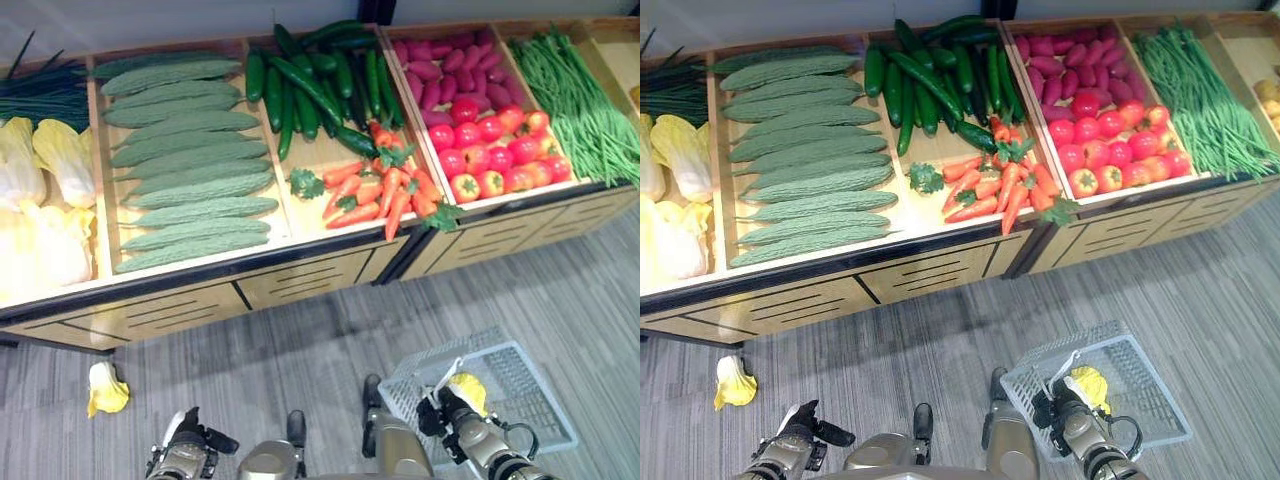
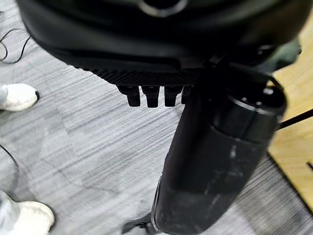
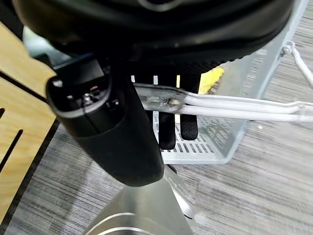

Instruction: Get the vegetables into the basket

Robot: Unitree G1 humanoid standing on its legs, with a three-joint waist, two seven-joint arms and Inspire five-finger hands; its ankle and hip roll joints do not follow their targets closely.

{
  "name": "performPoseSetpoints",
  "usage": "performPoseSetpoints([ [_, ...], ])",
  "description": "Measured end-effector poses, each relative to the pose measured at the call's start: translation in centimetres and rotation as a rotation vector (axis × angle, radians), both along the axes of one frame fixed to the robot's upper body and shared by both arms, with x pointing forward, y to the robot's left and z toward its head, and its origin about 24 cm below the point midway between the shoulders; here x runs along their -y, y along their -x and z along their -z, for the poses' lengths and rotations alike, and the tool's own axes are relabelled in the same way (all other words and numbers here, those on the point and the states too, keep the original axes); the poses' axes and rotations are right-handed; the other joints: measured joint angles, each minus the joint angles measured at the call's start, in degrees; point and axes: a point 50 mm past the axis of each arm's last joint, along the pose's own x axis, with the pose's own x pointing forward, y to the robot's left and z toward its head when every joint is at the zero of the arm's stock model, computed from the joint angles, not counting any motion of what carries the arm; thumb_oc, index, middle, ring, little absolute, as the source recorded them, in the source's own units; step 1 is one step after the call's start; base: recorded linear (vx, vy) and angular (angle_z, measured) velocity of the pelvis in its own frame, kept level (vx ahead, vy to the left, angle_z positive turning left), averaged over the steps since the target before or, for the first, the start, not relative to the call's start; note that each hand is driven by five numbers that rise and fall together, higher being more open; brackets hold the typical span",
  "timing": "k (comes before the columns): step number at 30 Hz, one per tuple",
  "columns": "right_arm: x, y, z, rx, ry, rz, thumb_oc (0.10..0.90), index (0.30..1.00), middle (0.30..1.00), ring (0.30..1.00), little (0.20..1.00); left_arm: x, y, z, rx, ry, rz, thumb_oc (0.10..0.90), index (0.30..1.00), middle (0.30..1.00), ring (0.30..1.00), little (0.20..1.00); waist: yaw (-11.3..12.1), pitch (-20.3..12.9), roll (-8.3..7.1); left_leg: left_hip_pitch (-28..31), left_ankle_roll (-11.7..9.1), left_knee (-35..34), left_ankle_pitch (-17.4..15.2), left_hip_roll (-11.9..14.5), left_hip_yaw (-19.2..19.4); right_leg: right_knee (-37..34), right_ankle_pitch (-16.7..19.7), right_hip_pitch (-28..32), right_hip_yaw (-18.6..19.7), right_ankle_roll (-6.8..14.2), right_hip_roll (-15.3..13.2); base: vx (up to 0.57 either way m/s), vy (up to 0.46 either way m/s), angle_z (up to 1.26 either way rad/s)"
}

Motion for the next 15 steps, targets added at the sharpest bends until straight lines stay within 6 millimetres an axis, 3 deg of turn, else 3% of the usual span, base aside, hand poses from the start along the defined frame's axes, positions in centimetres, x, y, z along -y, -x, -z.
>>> performPoseSetpoints([
  [2,-0.1,1.0,0.5,-0.041,-0.005,0.009,0.4,0.3,0.3,0.3,0.3,0.6,0.6,0.4,-0.017,0.02,-0.017,0.9,1.0,1.0,1.0,1.0,-0.35,-1.08,0.34,1.58,-2.34,0.66,-1.25,1.24,-3.75,-0.7,-1.23,4.61,-1.17,-1.01,0.73,0.14,-0.386,0.79],
  [5,-0.3,1.1,0.5,-0.04,-0.014,-0.001,0.4,0.3,0.3,0.3,0.3,1.1,1.7,0.9,-0.044,0.042,-0.027,0.9,1.0,1.0,1.0,1.0,-0.14,-3.09,0.41,1.26,-4.05,1.48,-1.88,3.98,-5.36,-1.87,-1.83,6.23,-2.37,-3.05,3.36,0.08,-0.367,0.43],
  [8,-0.5,1.1,0.4,-0.019,-0.02,-0.016,0.4,0.3,0.3,0.3,0.3,1.5,1.7,1.0,-0.046,0.062,-0.058,0.9,1.0,1.0,1.0,1.0,-1.54,-4.15,-0.71,-1.8,-5.73,5.71,-2.17,5.25,-9.25,-3.49,-2.61,8.34,-7.79,-5.03,3.84,-0.06,-0.235,0.79],
  [9,-0.3,1.3,0.5,-0.023,-0.017,-0.007,0.4,0.3,0.3,0.3,0.3,1.8,1.4,1.0,-0.042,0.069,-0.053,0.9,1.0,1.0,1.0,1.0,-2.01,-4.19,-0.31,-3.45,-6.76,6.81,-1.32,5.44,-9.91,-3.52,-2.71,9.22,-9.71,-5.11,3.8,-0.12,-0.069,1.75],
  [10,0.4,2.3,0.6,-0.043,-0.001,0.006,0.4,0.3,0.3,0.3,0.3,2.4,0.3,0.8,-0.017,0.082,-0.04,0.9,1.0,1.0,1.0,1.0,-3.87,-5.05,-0.41,-6.62,-7.79,8.78,0.48,4.34,-8.35,-4.05,-3.63,10.06,-14.81,-5.57,2.08,-0.12,-0.069,1.93],
  [11,1.0,2.9,0.7,-0.064,0.008,0.013,0.4,0.3,0.3,0.3,0.3,2.8,-0.3,0.6,0.001,0.094,-0.012,0.9,1.0,1.0,1.0,1.0,-4.52,-5.34,-0.19,-7.23,-6.59,8.1,1.75,4.67,-1.07,-4.02,-4.08,10.14,-17.23,-6.26,1.44,-0.08,-0.066,1.87],
  [12,1.4,3.0,0.7,-0.066,0.019,0.017,0.4,0.3,0.3,0.3,0.3,3.2,-0.5,0.6,0.013,0.104,0.002,0.9,1.0,1.0,1.0,1.0,-4.7,-5.62,0.53,-7.28,-5.37,7.68,0.99,5.16,4.01,-3.75,-4.31,9.78,-18.46,-6.52,1.54,0.0,-0.04,0.76],
  [14,1.6,2.2,0.4,-0.053,0.033,0.02,0.4,0.3,0.3,0.3,0.3,3.1,1.1,1.1,-0.033,0.102,-0.003,0.9,1.0,1.0,1.0,1.0,-4.4,-6.82,2.83,-5.34,-5.57,3.91,-0.11,6.54,6.28,-1.06,-5.44,7.69,-17.36,-6.8,3.5,0.02,-0.035,-0.09],
  [15,1.4,2.0,0.3,-0.043,0.028,0.018,0.4,0.3,0.3,0.3,0.3,2.9,1.6,1.3,-0.062,0.095,-0.011,0.9,1.0,1.0,1.0,1.0,-4.5,-6.82,2.81,-4.67,-5.6,2.89,0.15,6.59,6.86,-0.6,-5.74,7.64,-16.89,-6.55,3.55,0.02,0.001,-0.35],
])
